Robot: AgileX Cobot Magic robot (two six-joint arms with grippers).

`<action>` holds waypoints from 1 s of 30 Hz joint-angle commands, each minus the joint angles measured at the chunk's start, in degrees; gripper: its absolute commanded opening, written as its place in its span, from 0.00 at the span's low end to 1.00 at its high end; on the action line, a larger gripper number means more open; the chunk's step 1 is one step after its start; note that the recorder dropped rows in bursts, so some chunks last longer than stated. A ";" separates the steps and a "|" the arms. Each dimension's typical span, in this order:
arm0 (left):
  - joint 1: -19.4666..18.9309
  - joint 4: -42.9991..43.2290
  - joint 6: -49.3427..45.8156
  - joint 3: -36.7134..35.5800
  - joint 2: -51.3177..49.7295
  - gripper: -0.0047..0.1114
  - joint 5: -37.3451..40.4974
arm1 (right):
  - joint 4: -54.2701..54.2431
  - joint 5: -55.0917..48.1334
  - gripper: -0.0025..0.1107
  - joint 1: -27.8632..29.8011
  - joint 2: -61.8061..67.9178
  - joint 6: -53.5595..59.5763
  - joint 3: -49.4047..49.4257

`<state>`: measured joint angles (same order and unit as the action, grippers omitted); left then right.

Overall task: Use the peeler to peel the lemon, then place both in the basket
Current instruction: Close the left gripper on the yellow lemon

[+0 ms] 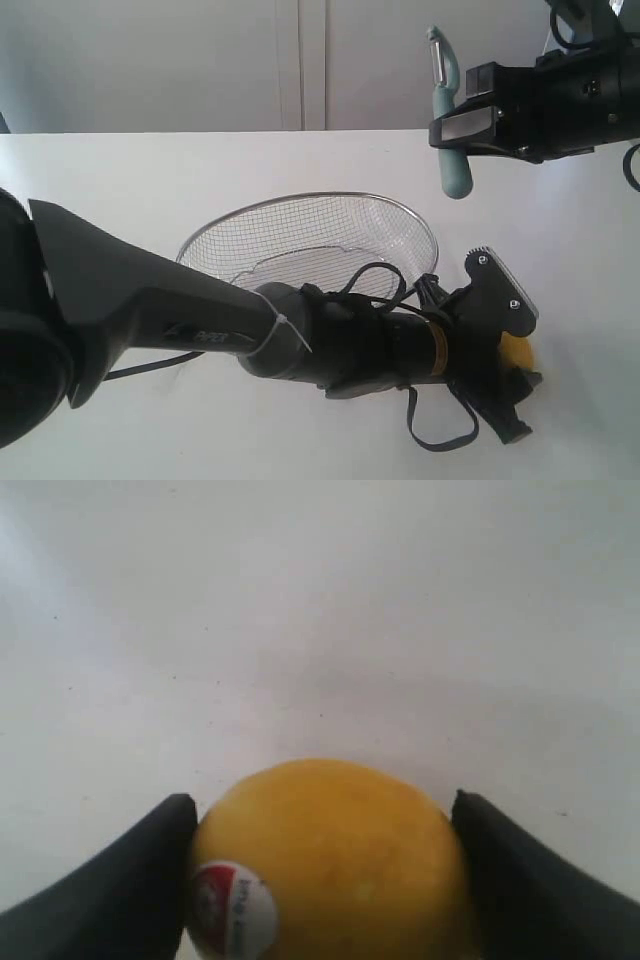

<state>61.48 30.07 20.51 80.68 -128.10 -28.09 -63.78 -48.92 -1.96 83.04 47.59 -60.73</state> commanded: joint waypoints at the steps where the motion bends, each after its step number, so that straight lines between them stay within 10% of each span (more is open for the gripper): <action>1: 0.33 0.47 0.14 0.08 0.05 0.20 1.23 | -0.59 -0.51 0.02 0.33 -0.24 0.10 0.15; 4: 0.33 0.47 0.14 0.08 0.05 0.04 2.06 | -0.59 -0.51 0.02 0.33 -0.24 0.10 0.15; 30: 0.43 0.67 0.51 0.08 3.48 0.04 11.74 | -0.59 -0.73 0.02 0.33 -0.24 0.10 0.15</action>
<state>61.51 30.20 20.82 81.16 -125.61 -18.42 -63.78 -49.14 -1.96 83.04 47.59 -60.73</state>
